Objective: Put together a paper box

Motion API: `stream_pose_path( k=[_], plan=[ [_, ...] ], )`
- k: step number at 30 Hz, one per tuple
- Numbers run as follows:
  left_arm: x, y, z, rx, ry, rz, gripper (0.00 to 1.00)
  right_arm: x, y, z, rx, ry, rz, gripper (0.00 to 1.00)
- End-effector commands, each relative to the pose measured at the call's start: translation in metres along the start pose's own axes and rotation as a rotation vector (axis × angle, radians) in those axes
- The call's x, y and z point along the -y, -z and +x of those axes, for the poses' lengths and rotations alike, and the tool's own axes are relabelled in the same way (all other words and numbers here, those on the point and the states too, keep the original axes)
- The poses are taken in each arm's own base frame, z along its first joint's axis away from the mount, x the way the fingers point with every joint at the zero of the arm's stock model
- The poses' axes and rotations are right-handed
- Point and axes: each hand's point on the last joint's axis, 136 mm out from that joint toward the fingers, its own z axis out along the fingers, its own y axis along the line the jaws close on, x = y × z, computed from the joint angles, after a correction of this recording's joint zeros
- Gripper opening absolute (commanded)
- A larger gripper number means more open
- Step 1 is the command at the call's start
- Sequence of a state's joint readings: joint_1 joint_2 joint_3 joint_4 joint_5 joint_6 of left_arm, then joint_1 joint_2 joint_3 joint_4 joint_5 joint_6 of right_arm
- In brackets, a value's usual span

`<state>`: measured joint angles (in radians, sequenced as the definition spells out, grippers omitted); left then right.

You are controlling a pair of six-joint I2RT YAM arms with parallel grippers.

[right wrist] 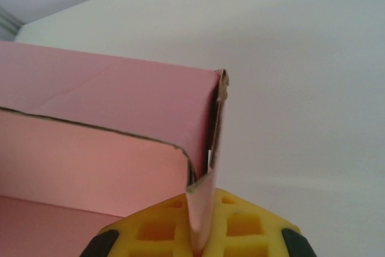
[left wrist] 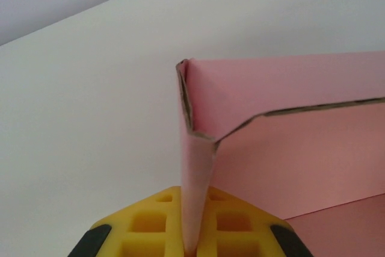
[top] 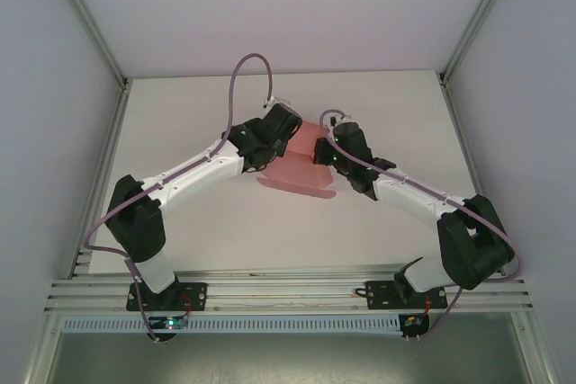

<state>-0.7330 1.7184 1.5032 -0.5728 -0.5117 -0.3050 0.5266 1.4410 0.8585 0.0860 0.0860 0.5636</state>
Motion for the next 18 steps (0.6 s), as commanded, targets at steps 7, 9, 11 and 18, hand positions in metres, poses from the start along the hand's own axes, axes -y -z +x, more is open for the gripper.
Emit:
stream_pose_path(
  k=[7, 9, 11, 18],
  plan=[
    [-0.096, 0.008, 0.005, -0.052, 0.193, -0.532, 0.00, 0.133, 0.050, -0.021, 0.142, -0.005, 0.738, 0.00],
    [-0.091, 0.000, 0.009, -0.055, 0.182, -0.496, 0.00, 0.136, 0.055, -0.026, 0.167, -0.005, 0.758, 0.00],
    [-0.087, -0.001, 0.009, -0.055, 0.189, -0.473, 0.00, 0.131, 0.055, -0.029, 0.174, -0.004, 0.741, 0.00],
    [-0.035, -0.015, -0.003, -0.051, 0.120, -0.168, 0.00, 0.057, 0.013, -0.027, 0.163, -0.094, 0.080, 0.12]
  ],
)
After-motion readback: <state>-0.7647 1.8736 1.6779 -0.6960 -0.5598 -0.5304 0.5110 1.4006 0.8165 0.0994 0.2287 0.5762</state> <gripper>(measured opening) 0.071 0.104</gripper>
